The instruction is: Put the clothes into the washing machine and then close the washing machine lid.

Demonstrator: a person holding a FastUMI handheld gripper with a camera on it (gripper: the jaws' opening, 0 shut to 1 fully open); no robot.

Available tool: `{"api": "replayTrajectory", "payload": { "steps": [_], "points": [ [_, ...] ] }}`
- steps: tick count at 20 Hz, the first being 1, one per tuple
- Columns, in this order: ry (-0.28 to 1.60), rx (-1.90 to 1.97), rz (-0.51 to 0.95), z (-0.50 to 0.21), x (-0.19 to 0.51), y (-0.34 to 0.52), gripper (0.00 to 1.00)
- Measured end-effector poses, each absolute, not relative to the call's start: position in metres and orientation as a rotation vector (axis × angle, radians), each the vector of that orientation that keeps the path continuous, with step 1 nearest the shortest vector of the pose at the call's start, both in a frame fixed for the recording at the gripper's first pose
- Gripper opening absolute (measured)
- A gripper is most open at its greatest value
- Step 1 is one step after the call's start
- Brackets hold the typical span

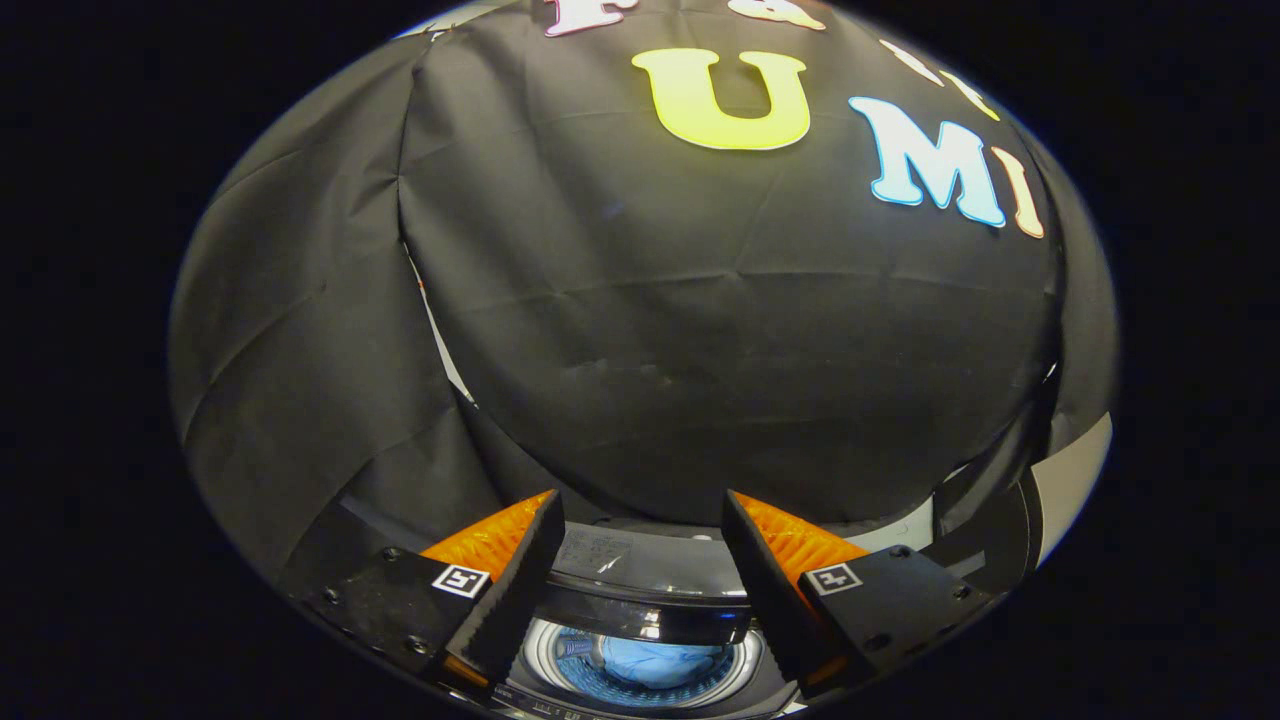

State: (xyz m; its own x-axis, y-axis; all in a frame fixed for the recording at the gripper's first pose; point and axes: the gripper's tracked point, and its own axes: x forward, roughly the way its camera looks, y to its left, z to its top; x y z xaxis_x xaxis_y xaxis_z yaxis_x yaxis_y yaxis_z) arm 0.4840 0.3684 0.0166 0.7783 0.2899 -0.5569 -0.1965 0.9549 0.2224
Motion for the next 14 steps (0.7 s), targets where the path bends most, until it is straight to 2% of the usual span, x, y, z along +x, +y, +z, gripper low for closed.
{"api": "replayTrajectory", "payload": {
  "steps": [14],
  "points": [
    [0.617,0.156,0.267,0.008,0.444,0.369,0.98]
  ]
}}
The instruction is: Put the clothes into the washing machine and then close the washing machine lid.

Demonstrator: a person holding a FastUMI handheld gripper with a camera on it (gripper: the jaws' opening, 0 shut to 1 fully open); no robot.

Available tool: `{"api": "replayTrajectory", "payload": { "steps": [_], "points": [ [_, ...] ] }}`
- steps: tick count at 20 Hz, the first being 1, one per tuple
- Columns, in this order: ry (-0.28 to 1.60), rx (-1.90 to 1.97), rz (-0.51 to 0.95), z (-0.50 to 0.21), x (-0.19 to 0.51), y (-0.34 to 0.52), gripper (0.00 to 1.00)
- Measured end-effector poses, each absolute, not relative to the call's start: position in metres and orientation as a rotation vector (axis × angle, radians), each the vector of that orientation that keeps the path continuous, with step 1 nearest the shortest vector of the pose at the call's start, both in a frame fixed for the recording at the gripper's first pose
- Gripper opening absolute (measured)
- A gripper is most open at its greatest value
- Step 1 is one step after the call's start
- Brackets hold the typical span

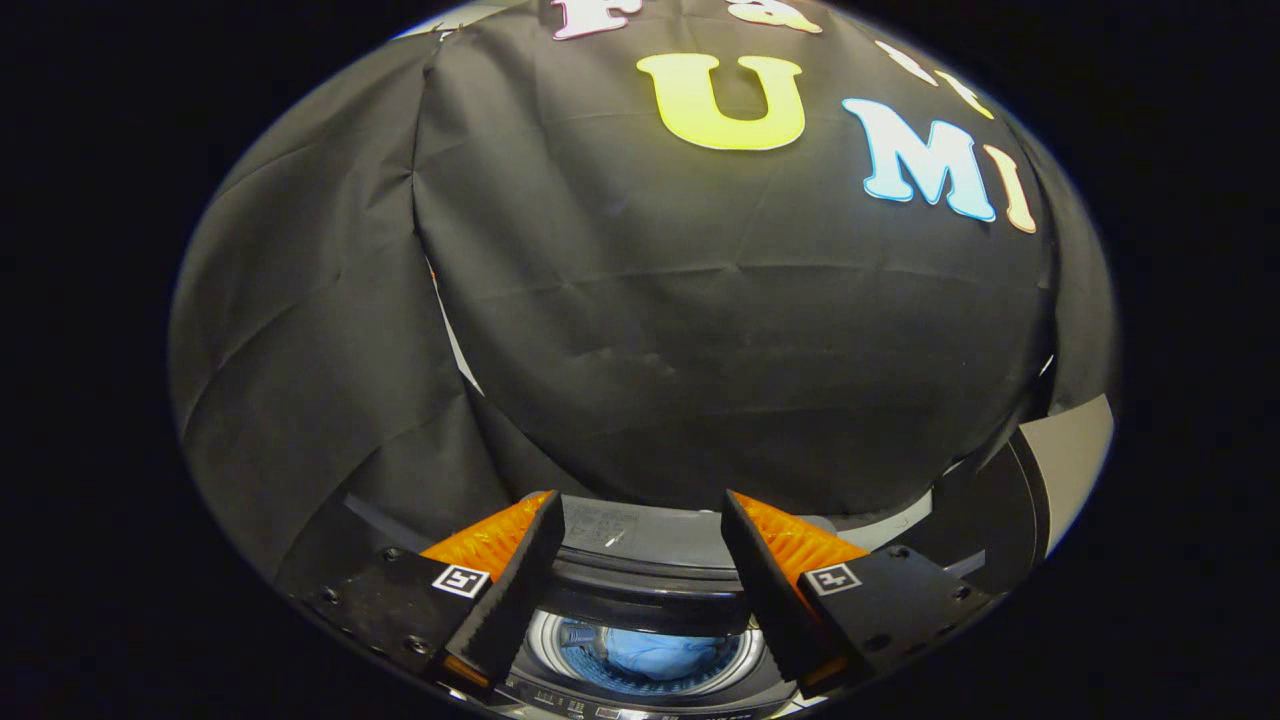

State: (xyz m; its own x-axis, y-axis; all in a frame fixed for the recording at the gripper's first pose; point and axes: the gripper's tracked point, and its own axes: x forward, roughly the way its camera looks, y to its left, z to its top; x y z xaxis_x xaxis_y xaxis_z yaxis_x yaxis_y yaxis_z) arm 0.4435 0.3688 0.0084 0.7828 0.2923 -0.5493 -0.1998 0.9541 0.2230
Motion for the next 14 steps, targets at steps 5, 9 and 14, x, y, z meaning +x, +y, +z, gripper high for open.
{"api": "replayTrajectory", "payload": {
  "steps": [5,9,14],
  "points": [
    [0.608,0.168,0.256,0.002,0.424,0.369,0.98],
    [0.603,0.177,0.251,-0.003,0.409,0.369,0.98],
    [0.626,0.188,0.252,-0.018,0.386,0.371,0.98]
  ]
}}
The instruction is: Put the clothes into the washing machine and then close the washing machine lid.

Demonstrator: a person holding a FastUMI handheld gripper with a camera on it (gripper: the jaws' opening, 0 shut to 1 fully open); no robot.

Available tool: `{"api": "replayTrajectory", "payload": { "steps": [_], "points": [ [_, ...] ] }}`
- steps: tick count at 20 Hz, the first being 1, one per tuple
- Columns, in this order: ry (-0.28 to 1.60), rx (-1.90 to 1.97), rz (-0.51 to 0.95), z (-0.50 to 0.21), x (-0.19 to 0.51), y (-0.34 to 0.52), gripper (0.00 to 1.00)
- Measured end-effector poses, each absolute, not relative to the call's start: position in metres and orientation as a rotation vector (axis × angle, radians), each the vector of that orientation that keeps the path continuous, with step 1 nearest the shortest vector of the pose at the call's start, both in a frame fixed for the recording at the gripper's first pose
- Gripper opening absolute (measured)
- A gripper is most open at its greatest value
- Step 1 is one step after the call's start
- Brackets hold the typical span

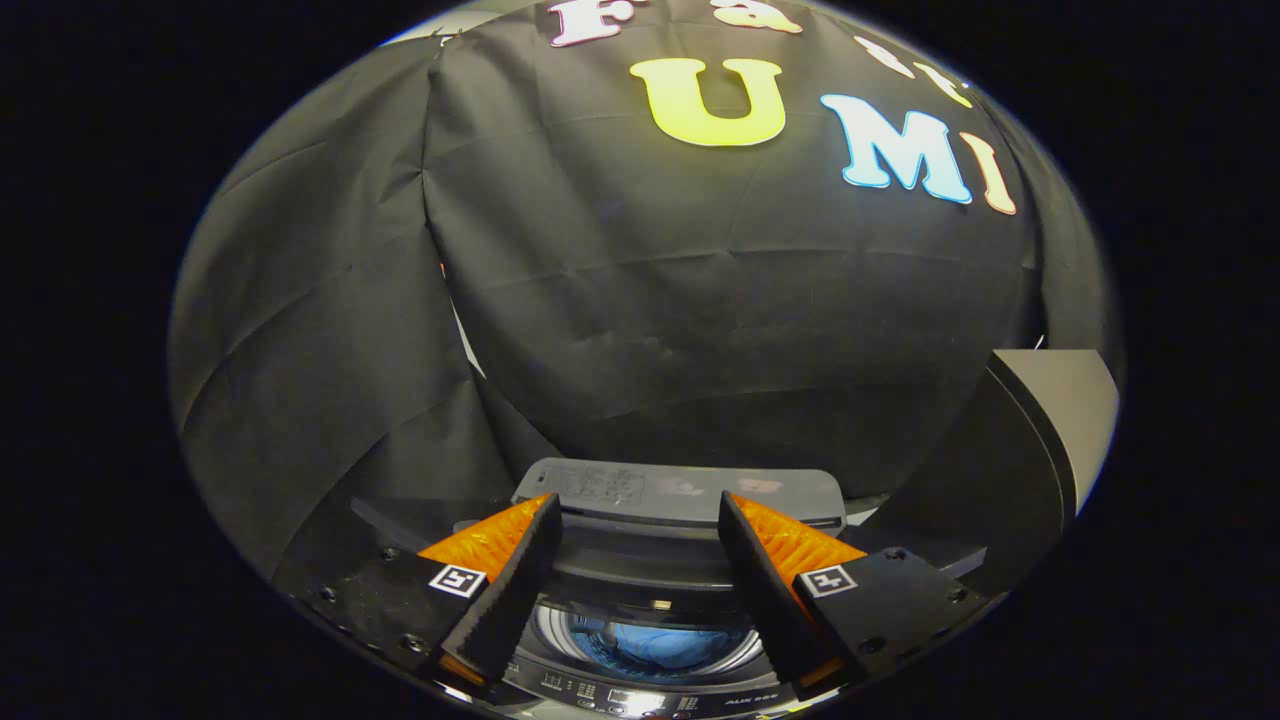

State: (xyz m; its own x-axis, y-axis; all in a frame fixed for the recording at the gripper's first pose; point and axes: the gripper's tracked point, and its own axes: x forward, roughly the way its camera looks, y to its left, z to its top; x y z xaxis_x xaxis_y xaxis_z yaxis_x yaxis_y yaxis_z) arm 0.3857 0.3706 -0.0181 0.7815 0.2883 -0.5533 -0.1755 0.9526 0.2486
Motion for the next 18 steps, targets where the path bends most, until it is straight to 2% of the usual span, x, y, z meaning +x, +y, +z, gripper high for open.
{"api": "replayTrajectory", "payload": {
  "steps": [6,18],
  "points": [
    [0.646,0.250,0.236,-0.028,0.358,0.363,0.98],
    [0.499,0.312,0.273,0.015,0.292,0.299,0.98]
  ]
}}
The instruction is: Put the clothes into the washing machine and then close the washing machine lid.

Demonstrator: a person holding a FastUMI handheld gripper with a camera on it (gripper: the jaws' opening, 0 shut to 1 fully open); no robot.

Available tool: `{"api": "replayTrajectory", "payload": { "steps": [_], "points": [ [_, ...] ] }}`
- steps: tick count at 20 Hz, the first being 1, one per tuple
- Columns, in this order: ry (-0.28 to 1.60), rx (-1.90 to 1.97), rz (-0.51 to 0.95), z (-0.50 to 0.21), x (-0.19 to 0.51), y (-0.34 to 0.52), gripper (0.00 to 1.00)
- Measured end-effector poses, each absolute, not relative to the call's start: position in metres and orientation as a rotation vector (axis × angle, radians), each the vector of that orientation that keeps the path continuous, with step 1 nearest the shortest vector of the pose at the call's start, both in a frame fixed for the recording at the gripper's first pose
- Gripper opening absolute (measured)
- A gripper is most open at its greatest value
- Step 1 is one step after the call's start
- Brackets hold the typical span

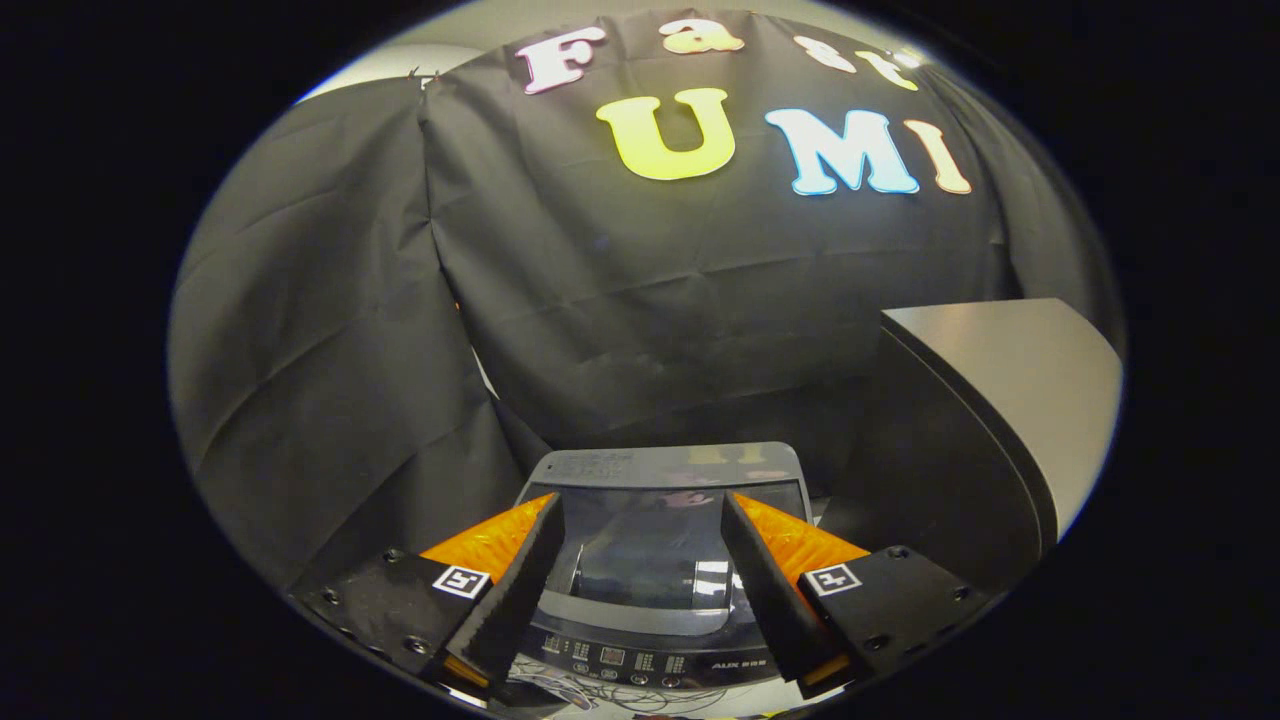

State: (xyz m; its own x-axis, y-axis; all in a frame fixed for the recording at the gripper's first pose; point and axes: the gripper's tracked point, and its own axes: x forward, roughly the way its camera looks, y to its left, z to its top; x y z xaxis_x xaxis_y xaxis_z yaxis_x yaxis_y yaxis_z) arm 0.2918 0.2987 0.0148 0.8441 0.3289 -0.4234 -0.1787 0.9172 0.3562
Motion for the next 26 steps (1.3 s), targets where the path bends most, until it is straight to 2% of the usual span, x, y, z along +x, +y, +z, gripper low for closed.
{"api": "replayTrajectory", "payload": {
  "steps": [9,11,16,19,26],
  "points": [
    [0.371,0.352,0.381,0.021,0.175,0.165,0.98],
    [0.343,0.358,0.391,0.022,0.150,0.138,0.93],
    [0.238,0.366,0.406,0.034,0.107,0.074,0.96],
    [0.108,0.336,0.382,0.051,0.097,0.032,0.96],
    [-0.047,0.226,0.260,0.055,0.066,-0.042,0.96]
  ]
}}
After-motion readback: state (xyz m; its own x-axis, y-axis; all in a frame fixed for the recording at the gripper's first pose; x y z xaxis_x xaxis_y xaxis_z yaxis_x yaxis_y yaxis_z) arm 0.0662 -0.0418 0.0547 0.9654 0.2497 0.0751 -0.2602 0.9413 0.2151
